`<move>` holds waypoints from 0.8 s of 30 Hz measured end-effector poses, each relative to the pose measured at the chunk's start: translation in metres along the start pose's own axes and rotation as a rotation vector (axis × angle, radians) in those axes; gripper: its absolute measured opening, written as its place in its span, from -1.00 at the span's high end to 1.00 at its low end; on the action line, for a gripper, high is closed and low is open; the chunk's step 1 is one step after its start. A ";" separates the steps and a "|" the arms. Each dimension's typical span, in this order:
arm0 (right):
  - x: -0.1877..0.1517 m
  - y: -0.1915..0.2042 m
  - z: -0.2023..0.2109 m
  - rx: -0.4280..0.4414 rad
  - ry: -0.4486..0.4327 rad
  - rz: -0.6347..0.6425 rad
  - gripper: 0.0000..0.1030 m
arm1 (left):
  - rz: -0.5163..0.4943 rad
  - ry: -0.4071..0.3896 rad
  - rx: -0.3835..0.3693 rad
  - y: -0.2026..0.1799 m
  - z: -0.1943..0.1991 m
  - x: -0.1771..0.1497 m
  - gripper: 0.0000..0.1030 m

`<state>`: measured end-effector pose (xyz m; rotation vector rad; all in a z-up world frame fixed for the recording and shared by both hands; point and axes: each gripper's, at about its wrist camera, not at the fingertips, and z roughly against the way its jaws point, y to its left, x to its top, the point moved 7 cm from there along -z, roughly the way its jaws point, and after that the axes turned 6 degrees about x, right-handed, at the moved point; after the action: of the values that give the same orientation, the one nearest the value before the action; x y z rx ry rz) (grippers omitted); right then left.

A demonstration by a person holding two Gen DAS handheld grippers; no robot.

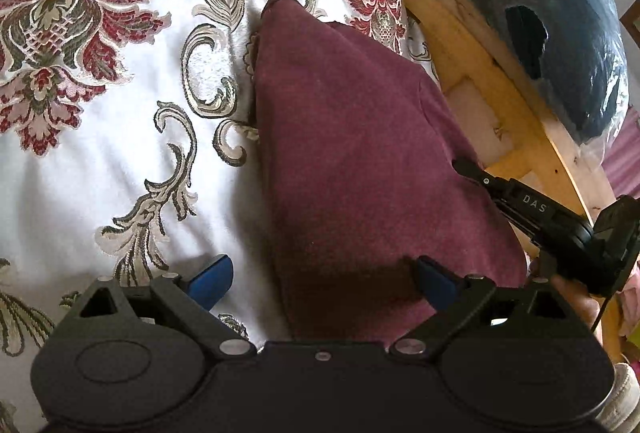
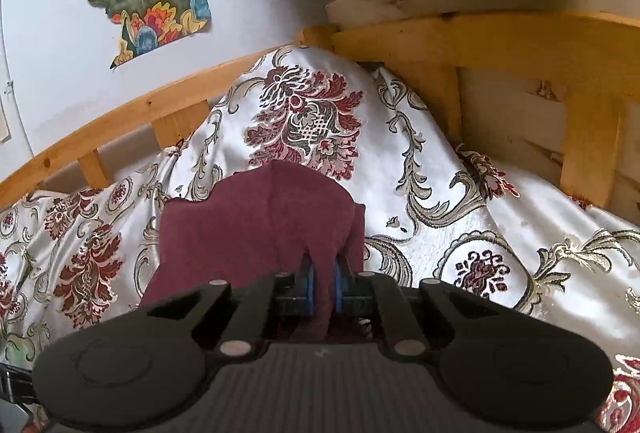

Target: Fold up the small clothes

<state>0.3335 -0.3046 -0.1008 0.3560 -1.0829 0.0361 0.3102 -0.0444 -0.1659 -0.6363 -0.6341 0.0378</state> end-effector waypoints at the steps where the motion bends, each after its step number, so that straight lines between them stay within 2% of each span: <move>1: -0.001 0.001 0.002 -0.003 -0.001 0.005 0.65 | -0.002 0.000 0.004 0.000 0.000 -0.001 -0.89; 3: -0.002 0.003 0.009 -0.015 -0.002 0.011 0.37 | -0.005 -0.003 0.012 0.000 0.000 -0.001 -0.90; 4: -0.002 0.005 0.015 -0.014 -0.006 0.014 0.12 | -0.007 -0.005 0.017 -0.001 0.000 -0.001 -0.91; 9: -0.010 0.018 0.048 -0.018 -0.035 0.084 -0.31 | -0.009 -0.007 0.048 -0.004 0.000 0.000 -0.95; 11: -0.017 0.025 0.059 0.012 -0.028 0.112 -0.60 | -0.007 -0.006 0.055 -0.003 0.000 0.000 -0.96; 14: -0.027 0.037 0.068 0.018 -0.016 0.177 -0.68 | -0.005 -0.004 0.065 -0.003 0.001 0.000 -0.98; 18: -0.042 0.039 0.061 -0.055 0.031 0.249 -0.68 | -0.010 0.001 0.073 -0.004 0.002 0.000 -0.98; 22: -0.050 0.025 0.055 -0.106 0.044 0.186 -0.87 | -0.021 0.003 0.077 -0.005 0.001 -0.001 -0.98; 24: -0.054 0.018 0.053 -0.110 0.050 0.164 -0.90 | -0.026 0.003 0.078 -0.006 0.000 -0.001 -0.98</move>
<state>0.2582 -0.2956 -0.1210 0.1658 -1.0576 0.1305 0.3082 -0.0491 -0.1629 -0.5530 -0.6348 0.0375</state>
